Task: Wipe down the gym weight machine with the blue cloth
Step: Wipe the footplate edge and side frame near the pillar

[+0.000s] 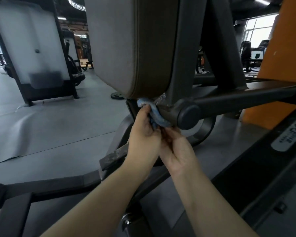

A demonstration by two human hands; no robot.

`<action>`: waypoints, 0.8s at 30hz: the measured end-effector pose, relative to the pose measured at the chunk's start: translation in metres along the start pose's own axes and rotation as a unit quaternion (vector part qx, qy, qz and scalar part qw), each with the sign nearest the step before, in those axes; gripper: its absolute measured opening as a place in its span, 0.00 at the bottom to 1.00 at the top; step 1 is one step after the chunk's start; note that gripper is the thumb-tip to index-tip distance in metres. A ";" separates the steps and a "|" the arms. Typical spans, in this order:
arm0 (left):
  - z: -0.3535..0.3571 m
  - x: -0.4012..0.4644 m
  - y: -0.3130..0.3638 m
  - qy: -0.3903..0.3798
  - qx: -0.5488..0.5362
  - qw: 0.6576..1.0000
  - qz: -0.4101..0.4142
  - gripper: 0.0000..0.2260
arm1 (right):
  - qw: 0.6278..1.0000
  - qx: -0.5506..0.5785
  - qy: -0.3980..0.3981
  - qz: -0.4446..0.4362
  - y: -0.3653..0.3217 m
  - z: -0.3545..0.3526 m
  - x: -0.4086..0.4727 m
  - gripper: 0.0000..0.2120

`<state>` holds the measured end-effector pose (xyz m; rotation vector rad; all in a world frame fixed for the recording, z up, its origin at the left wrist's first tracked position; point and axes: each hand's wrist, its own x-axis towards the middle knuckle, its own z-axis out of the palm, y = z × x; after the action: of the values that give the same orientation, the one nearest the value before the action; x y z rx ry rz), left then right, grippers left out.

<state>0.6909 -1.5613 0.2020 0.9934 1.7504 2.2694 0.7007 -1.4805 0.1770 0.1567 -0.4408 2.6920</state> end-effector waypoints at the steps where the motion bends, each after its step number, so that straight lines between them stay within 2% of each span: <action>1: 0.003 -0.005 0.003 -0.008 -0.005 1.000 -0.003 0.26 | 1.000 -0.014 0.011 -0.005 -0.003 -0.001 -0.006 0.37; 3: 0.007 -0.012 0.009 -0.019 -0.032 0.999 -0.018 0.26 | 0.998 -0.039 0.036 -0.018 -0.009 -0.001 -0.016 0.26; 7: 0.014 -0.023 0.014 -0.020 -0.050 0.998 -0.033 0.26 | 0.995 -0.085 0.041 -0.034 -0.016 0.007 -0.035 0.18; 12: 0.020 -0.031 0.019 -0.013 0.013 1.000 -0.018 0.25 | 0.986 -0.136 0.074 -0.056 -0.024 0.011 -0.050 0.17; 16: 0.025 -0.038 0.017 -0.007 0.114 0.993 -0.003 0.26 | 0.969 -0.194 0.110 -0.110 -0.026 0.014 -0.066 0.18; 18: 0.027 -0.044 0.018 0.020 0.183 0.982 0.032 0.26 | 0.952 -0.239 0.116 -0.154 -0.027 0.018 -0.073 0.19; 20: 0.027 -0.048 0.020 0.027 0.231 0.971 0.058 0.27 | 0.907 -0.338 0.110 -0.225 -0.031 0.022 -0.077 0.20; 21: 0.026 -0.048 0.020 0.017 0.242 0.969 0.055 0.28 | 0.867 -0.408 0.102 -0.267 -0.035 0.025 -0.078 0.22; 22: 0.025 -0.049 0.021 0.010 0.272 0.961 0.059 0.29 | 0.814 -0.487 0.081 -0.307 -0.039 0.029 -0.077 0.23; 24: 0.028 -0.047 0.023 0.013 0.349 0.932 0.092 0.27 | 0.671 -0.651 0.015 -0.354 -0.049 0.035 -0.072 0.27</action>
<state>0.7497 -1.5677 0.2062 1.2683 2.6573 1.7432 0.7879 -1.4768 0.2117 -0.1276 -1.7077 1.1372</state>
